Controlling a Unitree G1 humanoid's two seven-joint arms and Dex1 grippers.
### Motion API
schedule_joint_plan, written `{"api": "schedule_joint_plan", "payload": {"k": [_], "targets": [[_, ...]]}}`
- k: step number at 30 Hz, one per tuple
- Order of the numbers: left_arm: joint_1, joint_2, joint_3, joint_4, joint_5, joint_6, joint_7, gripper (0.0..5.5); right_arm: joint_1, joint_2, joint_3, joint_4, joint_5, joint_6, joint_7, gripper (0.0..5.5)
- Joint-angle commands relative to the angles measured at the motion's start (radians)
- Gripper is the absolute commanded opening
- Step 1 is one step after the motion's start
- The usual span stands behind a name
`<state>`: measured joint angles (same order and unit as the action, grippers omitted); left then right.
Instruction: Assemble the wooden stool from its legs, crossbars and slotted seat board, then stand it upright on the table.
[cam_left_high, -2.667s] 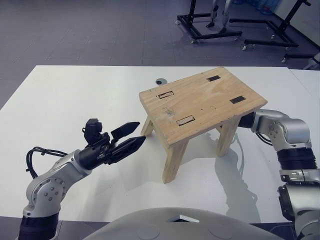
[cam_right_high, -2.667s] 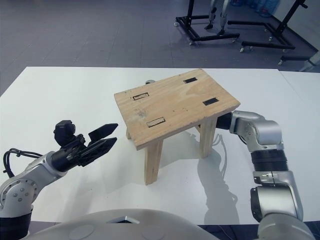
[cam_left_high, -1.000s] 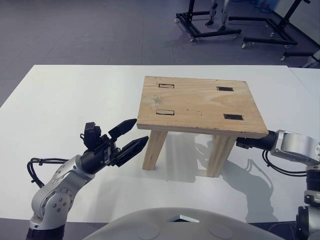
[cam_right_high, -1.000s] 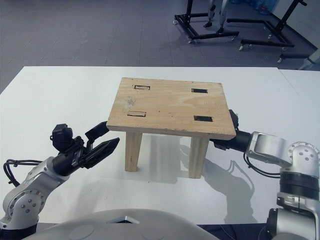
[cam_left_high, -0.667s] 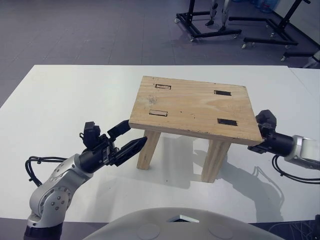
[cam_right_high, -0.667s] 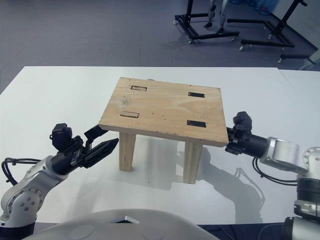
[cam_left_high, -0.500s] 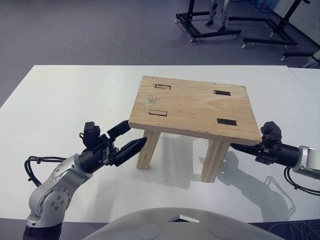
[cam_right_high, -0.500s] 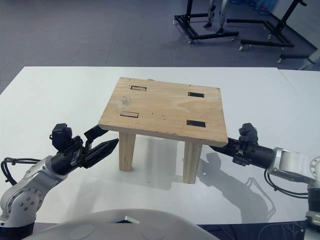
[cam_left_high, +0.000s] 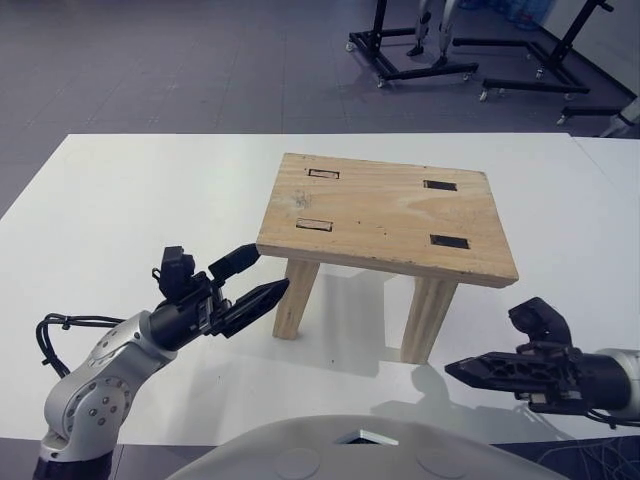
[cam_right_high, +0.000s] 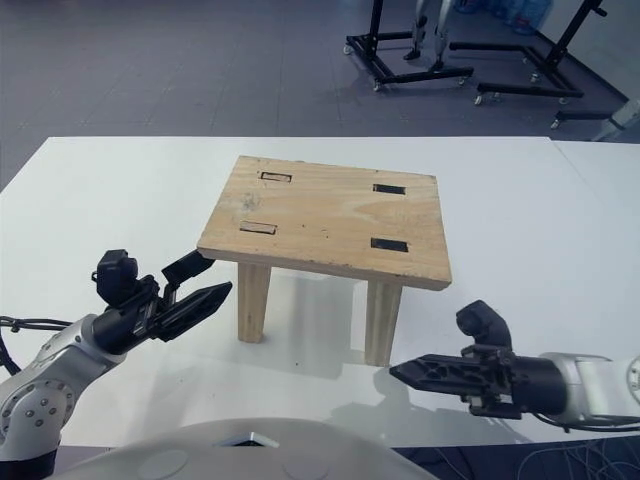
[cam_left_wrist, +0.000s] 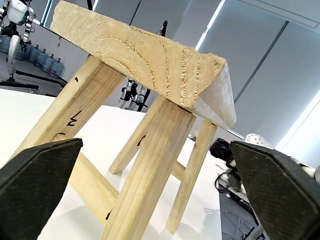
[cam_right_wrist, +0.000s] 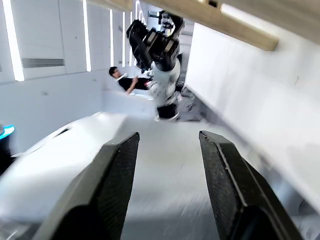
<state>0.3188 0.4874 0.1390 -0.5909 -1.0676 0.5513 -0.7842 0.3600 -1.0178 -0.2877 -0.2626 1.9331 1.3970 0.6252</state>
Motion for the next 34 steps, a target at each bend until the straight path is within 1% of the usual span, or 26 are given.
{"api": "schedule_joint_plan", "payload": {"k": [1,4,6,7,8,10,12,14,17,20,21,23,26,29,31,33,34], "targets": [[-0.103,0.024,-0.072,0.073,0.132,0.007,0.032,5.4,-0.152,0.106,0.106,0.021,-0.03,-0.141,-0.101,2.2],[-0.227,0.0,-0.219,0.235,0.378,-0.058,0.062,5.4,-0.216,0.16,0.136,0.083,-0.106,-0.175,-0.082,2.2],[-0.298,-0.031,-0.277,0.327,0.484,-0.116,0.063,5.4,-0.257,0.191,0.162,0.098,-0.183,-0.181,-0.042,2.2],[-0.323,-0.047,-0.286,0.364,0.513,-0.133,0.067,5.4,-0.281,0.208,0.173,0.111,-0.209,-0.183,-0.026,2.2],[-0.347,-0.061,-0.29,0.398,0.538,-0.15,0.072,5.4,-0.31,0.225,0.183,0.13,-0.232,-0.184,-0.014,2.2],[-0.395,-0.084,-0.283,0.468,0.576,-0.19,0.074,5.4,-0.41,0.263,0.227,0.195,-0.346,-0.2,0.04,2.2],[-0.424,-0.097,-0.269,0.509,0.597,-0.22,0.071,5.4,-0.499,0.297,0.28,0.272,-0.496,-0.243,0.103,2.2],[-0.44,-0.108,-0.256,0.533,0.604,-0.236,0.068,5.4,-0.574,0.344,0.309,0.364,-0.626,-0.312,0.144,2.2],[-0.442,-0.113,-0.247,0.541,0.611,-0.244,0.062,5.4,-0.657,0.409,0.305,0.474,-0.756,-0.4,0.181,2.2],[-0.408,-0.119,-0.226,0.509,0.596,-0.237,0.06,5.4,-0.686,0.45,0.267,0.508,-0.809,-0.434,0.21,2.2],[-0.395,-0.122,-0.217,0.489,0.579,-0.221,0.059,5.4,-0.679,0.459,0.25,0.495,-0.814,-0.44,0.209,2.2],[-0.338,-0.108,-0.202,0.389,0.528,-0.192,0.039,5.4,-0.63,0.487,0.182,0.389,-0.773,-0.443,0.173,2.2],[-0.223,-0.091,-0.151,0.234,0.468,-0.179,0.048,5.4,-0.506,0.545,0.094,0.125,-0.675,-0.449,0.076,2.2],[-0.134,-0.093,-0.096,0.122,0.428,-0.189,0.072,5.4,-0.394,0.61,0.056,-0.117,-0.573,-0.482,-0.025,2.2],[-0.104,-0.112,-0.042,0.019,0.343,-0.186,0.104,5.4,-0.36,0.674,0.035,-0.266,-0.498,-0.558,-0.094,2.2],[-0.126,-0.138,-0.006,-0.063,0.291,-0.196,0.166,5.4,-0.395,0.756,0.009,-0.339,-0.521,-0.68,-0.21,2.2],[-0.15,-0.138,0.002,-0.093,0.293,-0.19,0.207,5.4,-0.435,0.787,0.013,-0.356,-0.62,-0.747,-0.275,2.2]]}}
